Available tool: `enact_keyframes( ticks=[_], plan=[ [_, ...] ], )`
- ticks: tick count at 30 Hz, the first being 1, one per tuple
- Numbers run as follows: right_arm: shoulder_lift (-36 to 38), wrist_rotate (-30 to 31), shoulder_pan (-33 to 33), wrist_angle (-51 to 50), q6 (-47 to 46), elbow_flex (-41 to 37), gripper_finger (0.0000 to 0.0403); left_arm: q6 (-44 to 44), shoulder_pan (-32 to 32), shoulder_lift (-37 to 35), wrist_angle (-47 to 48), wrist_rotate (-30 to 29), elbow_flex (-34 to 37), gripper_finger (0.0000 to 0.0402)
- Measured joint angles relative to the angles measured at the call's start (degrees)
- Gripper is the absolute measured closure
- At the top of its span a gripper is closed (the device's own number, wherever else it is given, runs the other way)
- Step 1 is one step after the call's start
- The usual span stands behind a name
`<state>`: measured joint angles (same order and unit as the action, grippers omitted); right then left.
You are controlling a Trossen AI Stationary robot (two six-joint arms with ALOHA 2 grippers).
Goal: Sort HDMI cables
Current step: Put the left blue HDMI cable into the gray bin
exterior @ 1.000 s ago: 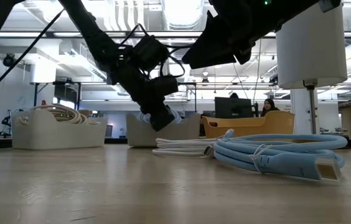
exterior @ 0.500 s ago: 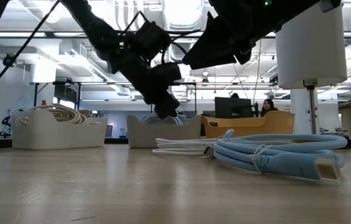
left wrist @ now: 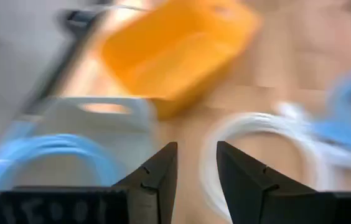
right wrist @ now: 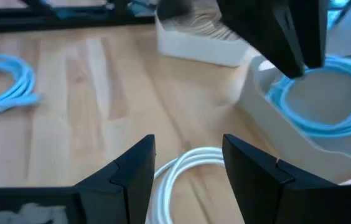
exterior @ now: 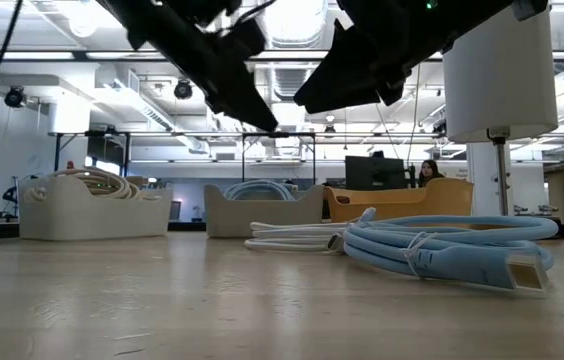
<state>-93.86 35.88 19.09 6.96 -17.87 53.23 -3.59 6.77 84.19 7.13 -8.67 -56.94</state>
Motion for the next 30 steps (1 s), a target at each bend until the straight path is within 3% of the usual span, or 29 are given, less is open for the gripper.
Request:
enact_keyframes(
  ticks=[4,7,12,18,30],
  plan=[
    [0.0,-7.3,-0.02,-1.12,-0.18,0.0,0.0218,2.39,-0.72,-3.63,3.05,11.82,1.61,0.028],
    [0.0,-11.05,0.05,-1.2,-0.19,0.0,0.0218,5.1,-1.17,-5.67,6.62,15.56,3.1,0.028],
    [0.0,-11.29,-0.07,-1.2,-0.18,0.0,0.0218,6.86,-3.15,-7.45,20.69,16.65,3.51,0.028],
    [0.0,-10.43,-0.02,-1.46,-0.17,0.0,0.0218,8.71,-10.41,-7.73,32.29,16.75,3.73,0.028],
    [0.0,-10.41,0.0,-2.21,-1.67,0.0,0.0218,26.36,-32.21,-7.68,34.79,18.02,4.8,0.028]
  ],
)
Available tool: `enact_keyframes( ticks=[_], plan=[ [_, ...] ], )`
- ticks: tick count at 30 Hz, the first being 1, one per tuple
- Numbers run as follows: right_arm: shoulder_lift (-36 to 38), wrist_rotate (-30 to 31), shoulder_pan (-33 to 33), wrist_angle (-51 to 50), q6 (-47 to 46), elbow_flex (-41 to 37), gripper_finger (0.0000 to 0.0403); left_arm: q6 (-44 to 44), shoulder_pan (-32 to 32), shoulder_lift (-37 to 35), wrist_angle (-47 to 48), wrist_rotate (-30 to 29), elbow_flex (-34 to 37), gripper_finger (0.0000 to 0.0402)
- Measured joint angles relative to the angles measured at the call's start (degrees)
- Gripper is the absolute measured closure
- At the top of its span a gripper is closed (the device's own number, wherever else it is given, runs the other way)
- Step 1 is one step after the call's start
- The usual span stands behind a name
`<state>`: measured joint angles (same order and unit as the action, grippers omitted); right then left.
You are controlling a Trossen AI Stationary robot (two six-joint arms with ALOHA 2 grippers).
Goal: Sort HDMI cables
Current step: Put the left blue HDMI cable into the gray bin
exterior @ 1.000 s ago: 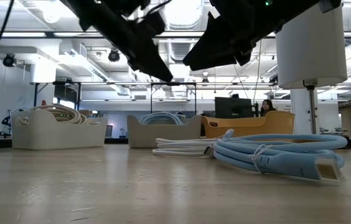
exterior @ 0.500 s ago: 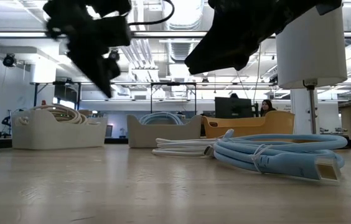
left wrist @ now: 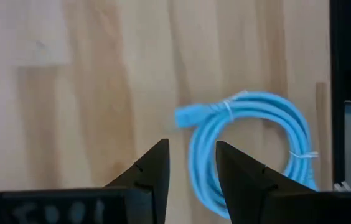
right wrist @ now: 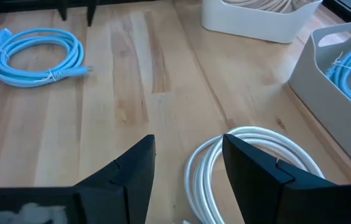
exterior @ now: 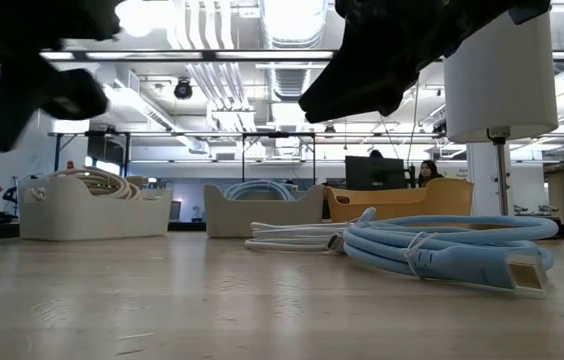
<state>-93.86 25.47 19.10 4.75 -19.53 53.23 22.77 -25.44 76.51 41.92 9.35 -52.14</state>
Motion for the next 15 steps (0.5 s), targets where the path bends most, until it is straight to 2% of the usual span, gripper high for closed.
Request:
enact_keyframes(
  ticks=[7,15],
  plan=[
    [0.0,0.02,0.02,-0.01,0.0,0.0,0.0218,9.99,-7.66,0.05,-11.32,-0.62,7.05,0.028],
    [0.0,0.0,0.02,-0.05,0.32,0.0,0.0218,16.76,-11.13,0.09,-19.58,-7.08,14.81,0.028]
  ],
)
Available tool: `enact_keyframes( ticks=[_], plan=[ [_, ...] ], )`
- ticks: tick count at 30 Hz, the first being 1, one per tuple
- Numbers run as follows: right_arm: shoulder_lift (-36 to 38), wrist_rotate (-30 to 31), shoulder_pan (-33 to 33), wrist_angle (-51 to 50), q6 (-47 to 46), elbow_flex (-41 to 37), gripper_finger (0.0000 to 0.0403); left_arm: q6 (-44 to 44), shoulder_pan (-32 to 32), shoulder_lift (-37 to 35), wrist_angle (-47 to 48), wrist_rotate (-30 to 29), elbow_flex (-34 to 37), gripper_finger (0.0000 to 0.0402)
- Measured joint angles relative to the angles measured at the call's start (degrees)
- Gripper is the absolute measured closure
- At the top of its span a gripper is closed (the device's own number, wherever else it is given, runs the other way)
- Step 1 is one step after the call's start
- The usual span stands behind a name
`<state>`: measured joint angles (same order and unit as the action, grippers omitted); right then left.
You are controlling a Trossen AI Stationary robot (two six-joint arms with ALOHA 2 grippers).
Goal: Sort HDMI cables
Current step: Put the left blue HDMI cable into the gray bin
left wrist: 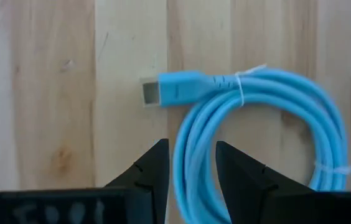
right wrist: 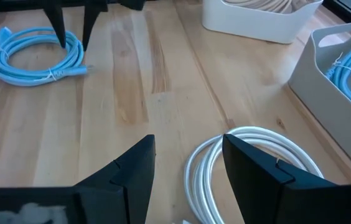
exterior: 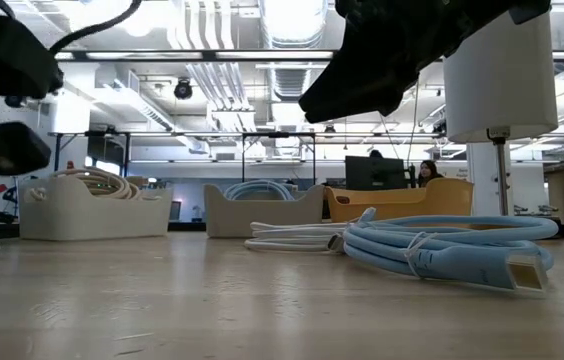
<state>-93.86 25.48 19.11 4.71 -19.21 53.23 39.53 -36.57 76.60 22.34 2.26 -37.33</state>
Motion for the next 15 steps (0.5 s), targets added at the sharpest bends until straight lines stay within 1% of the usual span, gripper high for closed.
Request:
enact_keyframes(
  ticks=[5,9,15],
  plan=[
    [0.0,0.0,0.0,-0.12,3.02,0.0,0.0218,3.0,-2.71,0.41,-8.54,-0.24,3.38,0.028],
    [0.0,0.0,-0.04,-0.3,3.33,0.0,0.0218,4.22,-4.56,1.76,-8.89,-2.27,4.46,0.028],
    [0.0,-0.02,-0.02,-1.04,3.18,0.0,0.0218,3.64,-4.99,3.75,-9.5,-7.92,5.62,0.028]
  ],
)
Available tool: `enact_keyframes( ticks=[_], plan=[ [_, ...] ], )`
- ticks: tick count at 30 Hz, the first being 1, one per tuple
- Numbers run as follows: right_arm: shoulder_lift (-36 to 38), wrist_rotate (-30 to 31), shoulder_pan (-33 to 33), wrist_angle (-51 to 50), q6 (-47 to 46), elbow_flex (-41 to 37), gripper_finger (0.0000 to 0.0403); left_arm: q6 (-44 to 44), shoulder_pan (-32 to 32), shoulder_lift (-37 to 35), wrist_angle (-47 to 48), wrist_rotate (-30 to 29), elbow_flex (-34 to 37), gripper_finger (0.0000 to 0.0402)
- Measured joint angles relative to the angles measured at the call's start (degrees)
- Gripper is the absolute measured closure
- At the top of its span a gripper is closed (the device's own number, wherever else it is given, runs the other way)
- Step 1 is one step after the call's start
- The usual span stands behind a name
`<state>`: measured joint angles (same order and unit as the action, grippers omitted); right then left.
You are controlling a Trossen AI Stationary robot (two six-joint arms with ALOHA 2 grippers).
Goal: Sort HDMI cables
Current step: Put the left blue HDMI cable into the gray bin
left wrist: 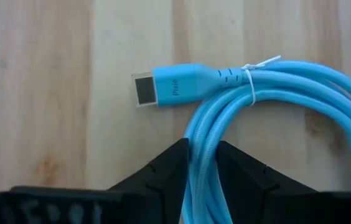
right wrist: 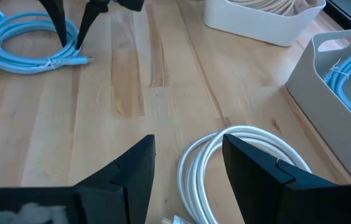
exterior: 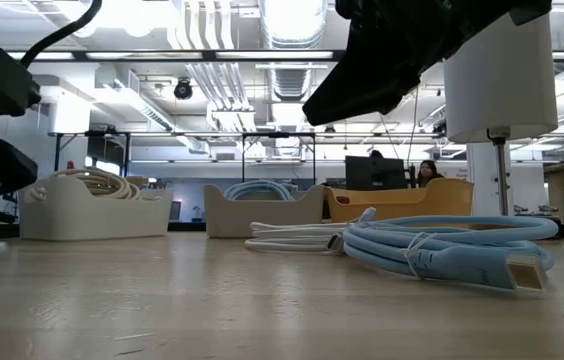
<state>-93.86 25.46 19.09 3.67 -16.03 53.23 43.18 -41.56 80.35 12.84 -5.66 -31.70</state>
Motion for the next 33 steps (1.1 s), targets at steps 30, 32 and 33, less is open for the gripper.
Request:
enact_keyframes(
  ticks=[30,32,33],
  plan=[
    [0.0,-0.01,0.02,-0.43,-1.0,0.0,0.0237,-45.6,19.99,-0.79,3.81,-21.52,-15.35,0.0396],
    [0.0,-0.05,0.08,-0.49,-1.12,0.0,0.024,-51.89,22.94,-0.78,4.49,-21.54,-17.83,0.0395],
    [0.0,-0.05,0.14,-0.48,-1.16,0.0,0.0241,-55.03,24.44,-0.8,4.98,-21.79,-19.2,0.0394]
  ],
)
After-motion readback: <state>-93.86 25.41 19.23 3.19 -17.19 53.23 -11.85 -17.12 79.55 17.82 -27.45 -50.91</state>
